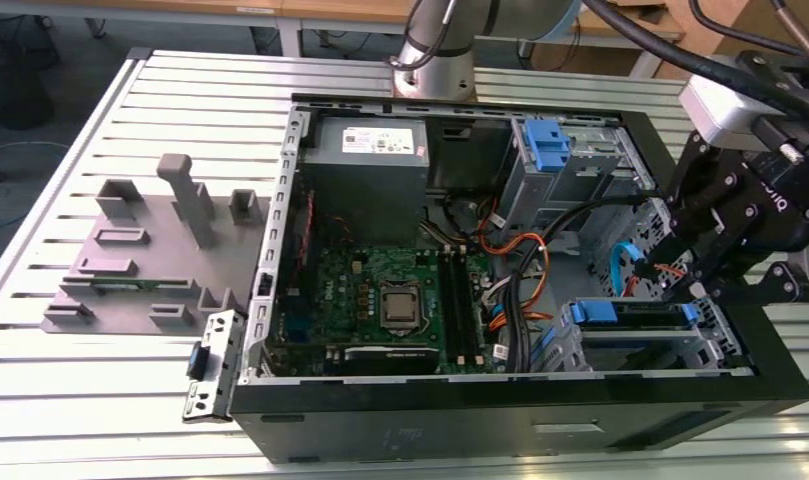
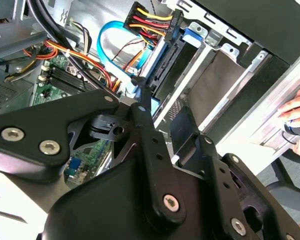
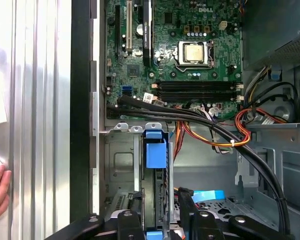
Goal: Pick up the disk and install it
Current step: 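Insert the first disk wire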
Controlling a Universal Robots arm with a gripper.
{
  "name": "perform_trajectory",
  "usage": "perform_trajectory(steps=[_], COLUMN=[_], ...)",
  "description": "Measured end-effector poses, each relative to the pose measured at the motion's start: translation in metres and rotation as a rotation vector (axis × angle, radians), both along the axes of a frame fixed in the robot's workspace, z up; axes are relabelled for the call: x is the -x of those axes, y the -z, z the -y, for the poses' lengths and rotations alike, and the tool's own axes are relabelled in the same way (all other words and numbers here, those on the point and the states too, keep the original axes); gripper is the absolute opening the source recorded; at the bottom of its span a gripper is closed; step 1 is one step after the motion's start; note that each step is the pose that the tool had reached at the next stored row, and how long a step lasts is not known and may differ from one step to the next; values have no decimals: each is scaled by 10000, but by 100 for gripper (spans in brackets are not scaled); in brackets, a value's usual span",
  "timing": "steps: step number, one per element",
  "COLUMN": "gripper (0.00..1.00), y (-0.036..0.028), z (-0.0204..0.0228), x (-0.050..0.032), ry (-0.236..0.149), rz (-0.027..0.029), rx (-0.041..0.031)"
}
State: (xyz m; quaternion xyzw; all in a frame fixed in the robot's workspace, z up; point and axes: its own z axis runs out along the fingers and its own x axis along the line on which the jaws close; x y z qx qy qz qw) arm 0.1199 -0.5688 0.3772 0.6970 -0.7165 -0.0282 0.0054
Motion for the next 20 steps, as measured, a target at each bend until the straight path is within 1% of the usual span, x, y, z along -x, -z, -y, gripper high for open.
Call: perform_trajectory(steps=[2,6,8,10,13,16,20], gripper=[43,43,43,43,43,43,43], y=[4,27,42,72,126,137,179], z=[-15,-66,-93,-116,-129,-131,-131], x=[0,0,0,0,0,0,0], ry=[0,0,0,0,0,0,0], rz=[0,2,2,4,5,6,5], rx=[0,0,1,1,-2,1,1])
